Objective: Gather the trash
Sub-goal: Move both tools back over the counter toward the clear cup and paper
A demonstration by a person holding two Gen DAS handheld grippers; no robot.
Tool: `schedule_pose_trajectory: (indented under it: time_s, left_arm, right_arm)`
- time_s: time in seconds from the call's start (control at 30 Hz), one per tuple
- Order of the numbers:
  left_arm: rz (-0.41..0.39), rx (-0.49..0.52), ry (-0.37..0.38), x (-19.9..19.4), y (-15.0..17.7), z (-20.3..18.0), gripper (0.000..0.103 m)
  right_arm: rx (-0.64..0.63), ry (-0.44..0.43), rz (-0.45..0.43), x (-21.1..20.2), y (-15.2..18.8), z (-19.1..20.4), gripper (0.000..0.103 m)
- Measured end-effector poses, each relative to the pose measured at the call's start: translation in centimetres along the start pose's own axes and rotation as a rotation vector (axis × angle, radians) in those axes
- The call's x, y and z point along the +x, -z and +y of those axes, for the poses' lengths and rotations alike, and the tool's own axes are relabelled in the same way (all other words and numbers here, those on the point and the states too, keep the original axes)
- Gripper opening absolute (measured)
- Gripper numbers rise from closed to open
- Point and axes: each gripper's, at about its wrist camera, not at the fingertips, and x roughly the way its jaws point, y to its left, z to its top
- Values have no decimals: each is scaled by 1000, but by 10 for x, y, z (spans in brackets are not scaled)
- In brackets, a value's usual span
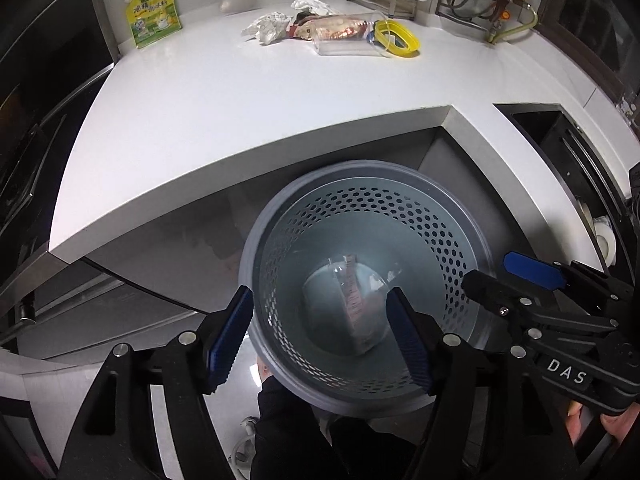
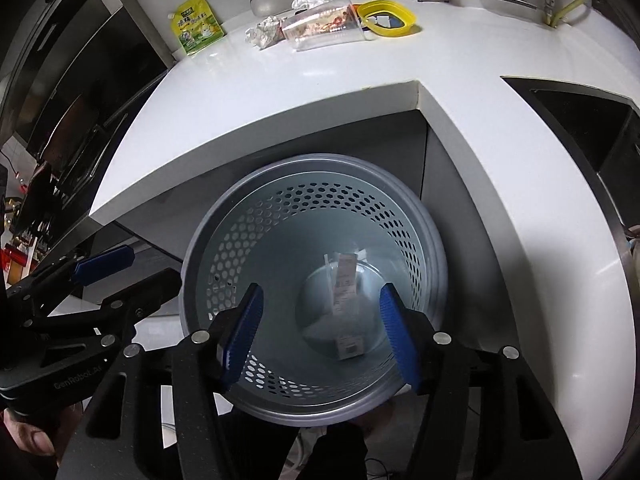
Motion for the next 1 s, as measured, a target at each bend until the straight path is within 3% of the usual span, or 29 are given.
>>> schedule_pose_trajectory:
  time_s: [0.43,1.0]
  left_arm:
    - [-58,-28,-11,-17,-17,13,79]
    - [-177,4,-7,-41,-84,21,86]
  right_arm:
    - [8,11,-35,-15,-13,-3,58]
    - [60,56,-169,-48,-67,-14,62]
